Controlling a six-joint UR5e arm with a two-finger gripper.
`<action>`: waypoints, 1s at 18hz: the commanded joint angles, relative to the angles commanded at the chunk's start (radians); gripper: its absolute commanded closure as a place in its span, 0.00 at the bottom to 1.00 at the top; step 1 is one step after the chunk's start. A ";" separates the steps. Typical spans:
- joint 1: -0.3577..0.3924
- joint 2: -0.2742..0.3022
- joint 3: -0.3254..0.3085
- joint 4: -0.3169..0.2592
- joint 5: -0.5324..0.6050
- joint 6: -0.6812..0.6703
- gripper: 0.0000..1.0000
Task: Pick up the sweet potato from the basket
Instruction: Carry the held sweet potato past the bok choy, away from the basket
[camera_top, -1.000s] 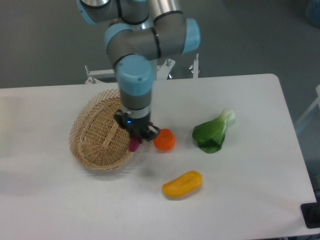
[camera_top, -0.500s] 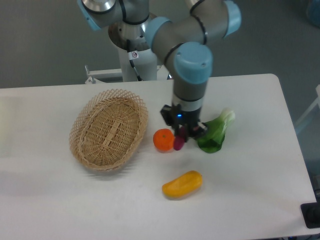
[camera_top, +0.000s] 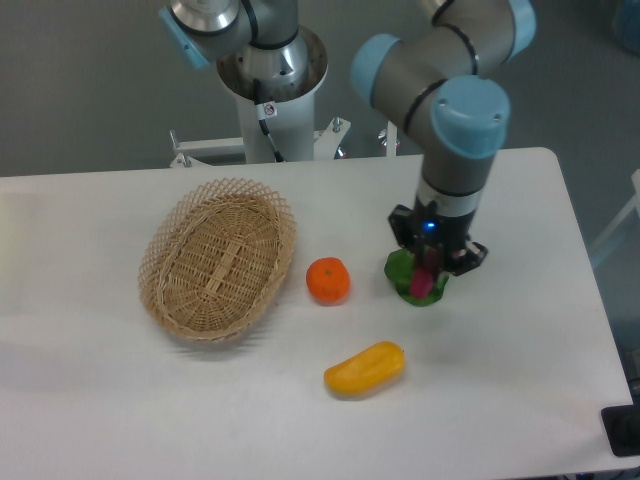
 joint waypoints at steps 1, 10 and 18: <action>0.005 -0.020 0.025 -0.008 0.002 0.015 0.83; 0.048 -0.147 0.160 -0.029 0.028 0.138 0.82; 0.061 -0.157 0.167 -0.032 0.031 0.206 0.81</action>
